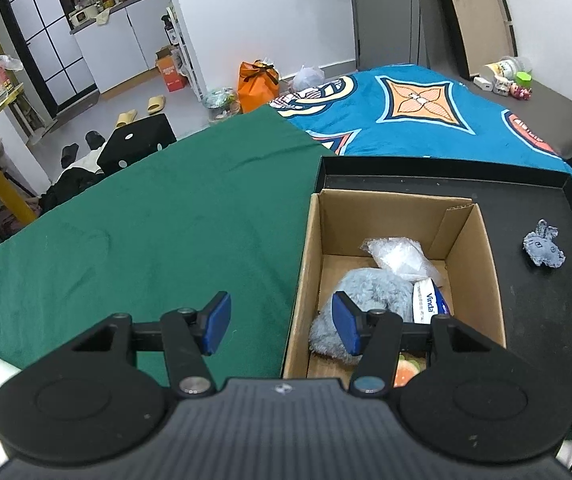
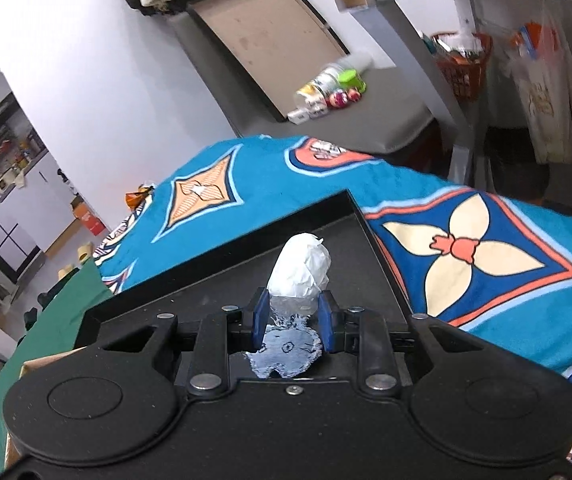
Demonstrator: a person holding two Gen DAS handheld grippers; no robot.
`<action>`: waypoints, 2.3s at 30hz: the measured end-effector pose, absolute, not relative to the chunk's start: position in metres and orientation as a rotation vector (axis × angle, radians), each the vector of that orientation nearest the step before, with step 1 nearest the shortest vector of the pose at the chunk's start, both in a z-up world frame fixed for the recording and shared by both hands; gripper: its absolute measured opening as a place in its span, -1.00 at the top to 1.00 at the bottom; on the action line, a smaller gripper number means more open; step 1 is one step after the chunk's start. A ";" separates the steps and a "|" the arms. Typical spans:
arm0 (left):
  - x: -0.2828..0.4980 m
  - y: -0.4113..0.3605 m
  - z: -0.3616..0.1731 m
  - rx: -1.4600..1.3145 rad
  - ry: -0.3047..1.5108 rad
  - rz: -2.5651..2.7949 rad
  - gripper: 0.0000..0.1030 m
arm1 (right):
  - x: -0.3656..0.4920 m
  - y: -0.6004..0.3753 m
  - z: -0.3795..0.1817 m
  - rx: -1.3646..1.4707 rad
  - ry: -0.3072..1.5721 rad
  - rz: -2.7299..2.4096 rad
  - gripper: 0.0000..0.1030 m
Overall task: Organize soft objects
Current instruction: 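Close the right gripper on the white cloth ball, then carry the white cloth ball into the box and open the right gripper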
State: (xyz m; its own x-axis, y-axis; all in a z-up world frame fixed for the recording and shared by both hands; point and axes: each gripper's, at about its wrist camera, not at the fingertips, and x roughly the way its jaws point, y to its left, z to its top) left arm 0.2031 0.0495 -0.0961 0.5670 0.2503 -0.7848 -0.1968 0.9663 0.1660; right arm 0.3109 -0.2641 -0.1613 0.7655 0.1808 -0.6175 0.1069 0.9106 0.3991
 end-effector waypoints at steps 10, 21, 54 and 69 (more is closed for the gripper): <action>0.187 0.062 -0.096 0.014 0.926 0.227 -0.06 | 0.289 -0.250 -0.134 0.372 0.647 0.099 0.50; 0.176 0.076 -0.103 -0.026 0.906 0.197 -0.06 | 0.269 -0.227 -0.114 0.302 0.618 0.197 0.50; 0.171 0.098 -0.141 -0.176 0.930 0.059 0.86 | 0.259 -0.104 -0.084 0.070 0.632 0.500 0.49; 0.169 0.106 -0.144 -0.228 0.918 0.038 0.86 | 0.258 -0.082 -0.098 -0.045 0.702 0.459 0.06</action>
State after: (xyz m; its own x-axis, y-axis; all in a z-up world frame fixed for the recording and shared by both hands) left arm 0.1690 0.1061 -0.1444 0.6088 -0.0643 -0.7907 -0.1298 0.9752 -0.1792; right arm 0.2577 -0.0818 -0.0979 0.6687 0.3919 -0.6318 -0.4216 0.8999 0.1119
